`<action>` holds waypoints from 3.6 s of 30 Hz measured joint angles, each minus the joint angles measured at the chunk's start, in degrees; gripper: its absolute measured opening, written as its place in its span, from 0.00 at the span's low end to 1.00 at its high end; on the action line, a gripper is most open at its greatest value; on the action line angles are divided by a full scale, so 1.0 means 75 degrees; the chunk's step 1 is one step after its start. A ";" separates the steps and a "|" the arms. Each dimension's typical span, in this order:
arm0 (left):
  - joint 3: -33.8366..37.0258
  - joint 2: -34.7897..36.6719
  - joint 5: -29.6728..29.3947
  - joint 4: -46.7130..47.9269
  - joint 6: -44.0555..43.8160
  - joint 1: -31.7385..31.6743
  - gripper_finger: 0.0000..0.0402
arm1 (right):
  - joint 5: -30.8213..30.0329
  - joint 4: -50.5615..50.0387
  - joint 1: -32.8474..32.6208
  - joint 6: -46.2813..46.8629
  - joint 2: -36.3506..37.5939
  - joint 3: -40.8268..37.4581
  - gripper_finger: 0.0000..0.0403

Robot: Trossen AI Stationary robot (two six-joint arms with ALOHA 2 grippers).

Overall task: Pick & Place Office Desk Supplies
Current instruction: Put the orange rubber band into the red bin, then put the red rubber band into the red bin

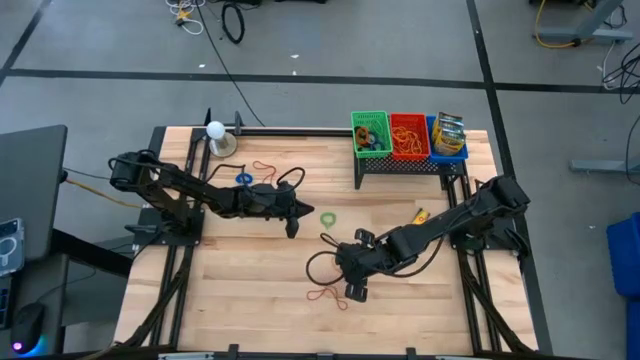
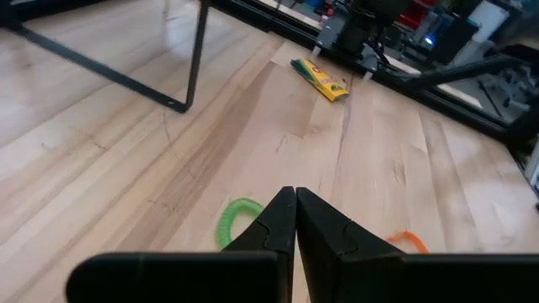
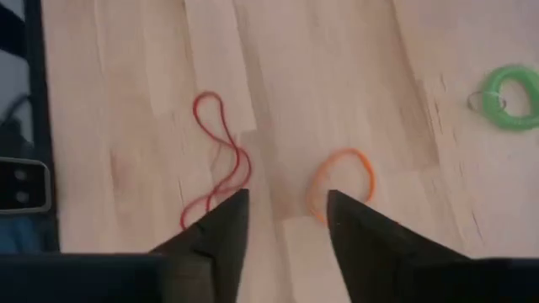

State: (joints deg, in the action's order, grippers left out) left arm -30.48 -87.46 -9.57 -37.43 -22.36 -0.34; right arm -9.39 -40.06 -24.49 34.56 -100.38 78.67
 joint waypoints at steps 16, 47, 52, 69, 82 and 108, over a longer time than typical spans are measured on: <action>0.0003 0.0000 0.0301 0.0058 0.0486 0.0003 0.04 | 0.0204 0.0245 -0.0009 -0.1825 -0.1437 -0.0006 0.60; 0.0003 0.0003 0.0277 0.0440 0.0713 0.0000 0.04 | 0.0749 0.0382 0.0549 -0.0704 -0.1836 -0.0067 0.01; 0.0003 0.0003 0.0061 0.0458 0.0704 0.0000 0.04 | 0.0626 0.0264 0.0542 -0.0170 -0.0914 -0.0067 0.01; 0.0003 0.0003 -0.0629 0.0452 0.0654 0.0000 0.04 | -0.1965 -0.2315 0.3467 0.0671 0.3947 -0.0052 0.00; 0.0003 0.0003 -0.0847 0.0451 0.0319 -0.0009 0.04 | -0.1204 -0.2689 0.7954 -0.2076 0.3454 -0.0052 0.00; -0.0115 0.0061 -0.1833 0.0897 -0.1962 -0.0368 0.02 | -0.0821 -0.2603 0.8795 -0.3954 0.2981 -0.0055 0.37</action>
State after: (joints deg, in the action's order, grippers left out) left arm -31.34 -87.01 -23.31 -30.70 -37.07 -3.10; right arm -15.55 -59.59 41.47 4.90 -78.02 78.26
